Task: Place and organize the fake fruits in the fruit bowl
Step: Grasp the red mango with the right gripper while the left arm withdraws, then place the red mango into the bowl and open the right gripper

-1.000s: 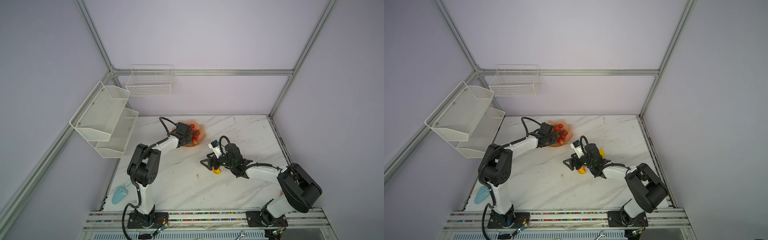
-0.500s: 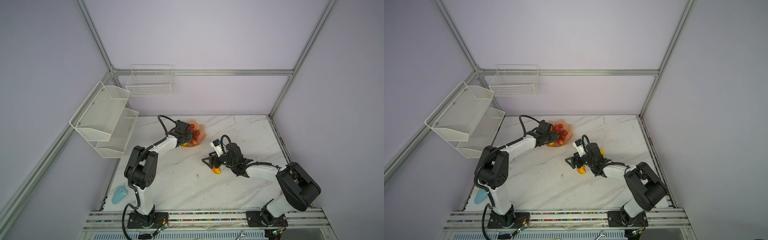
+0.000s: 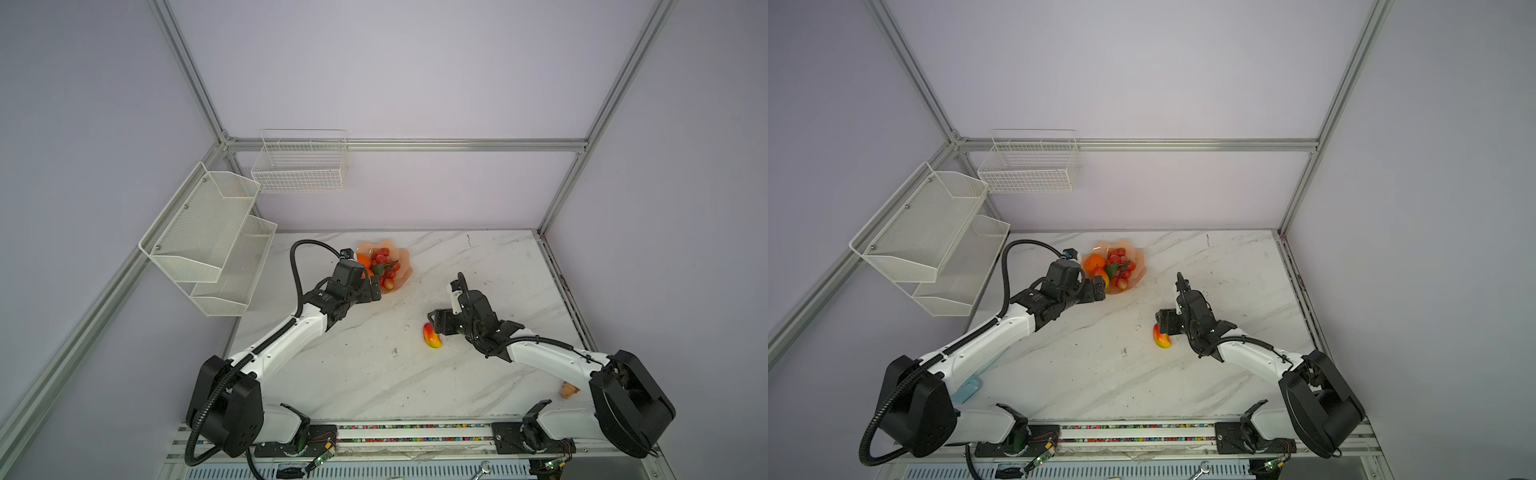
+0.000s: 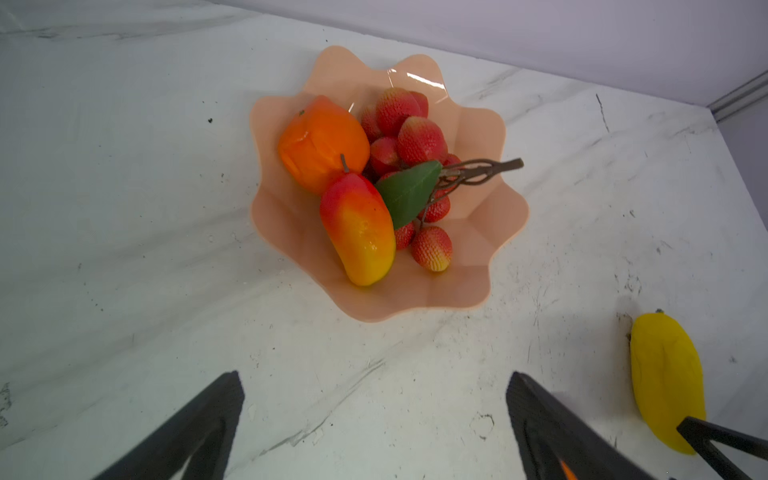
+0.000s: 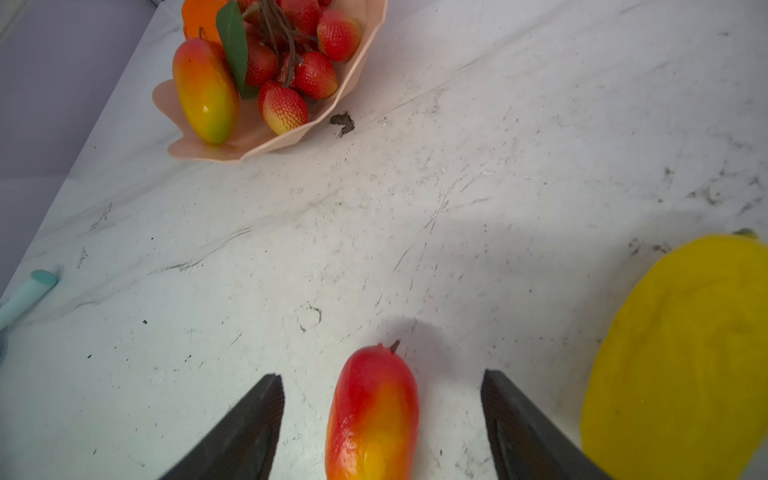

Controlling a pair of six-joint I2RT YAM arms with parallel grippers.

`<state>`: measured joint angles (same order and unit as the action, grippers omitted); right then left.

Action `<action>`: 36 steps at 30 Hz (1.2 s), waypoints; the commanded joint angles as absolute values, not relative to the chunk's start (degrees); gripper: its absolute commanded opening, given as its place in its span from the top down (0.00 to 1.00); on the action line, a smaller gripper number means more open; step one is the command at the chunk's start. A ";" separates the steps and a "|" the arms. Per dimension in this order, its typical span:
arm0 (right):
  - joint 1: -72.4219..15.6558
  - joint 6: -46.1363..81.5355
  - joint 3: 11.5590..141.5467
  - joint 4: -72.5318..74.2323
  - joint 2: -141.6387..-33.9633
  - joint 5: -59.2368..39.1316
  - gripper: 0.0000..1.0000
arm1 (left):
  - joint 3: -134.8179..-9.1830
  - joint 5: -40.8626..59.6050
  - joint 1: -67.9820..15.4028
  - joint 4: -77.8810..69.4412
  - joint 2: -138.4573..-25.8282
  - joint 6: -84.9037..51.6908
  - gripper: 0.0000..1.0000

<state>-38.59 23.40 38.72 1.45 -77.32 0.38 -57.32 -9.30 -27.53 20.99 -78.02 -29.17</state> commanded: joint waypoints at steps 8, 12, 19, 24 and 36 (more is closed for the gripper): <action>-51.32 36.96 46.12 -17.35 -87.00 17.37 0.22 | -48.98 6.23 -31.90 29.26 -64.07 -27.15 0.00; -51.42 37.38 46.67 -17.57 -88.19 18.48 0.22 | -47.04 4.38 -31.91 29.02 -61.11 -26.33 0.00; -51.39 35.68 48.24 -13.69 -91.99 17.61 0.37 | -46.55 3.69 -31.91 28.17 -62.21 -26.72 0.00; -51.42 33.66 48.29 -9.59 -92.46 14.69 0.49 | -45.88 2.69 -31.90 27.64 -62.10 -26.30 0.00; -51.29 6.85 62.94 -8.23 -91.69 10.78 0.58 | -45.18 -11.14 -30.95 23.71 -57.67 -23.24 0.00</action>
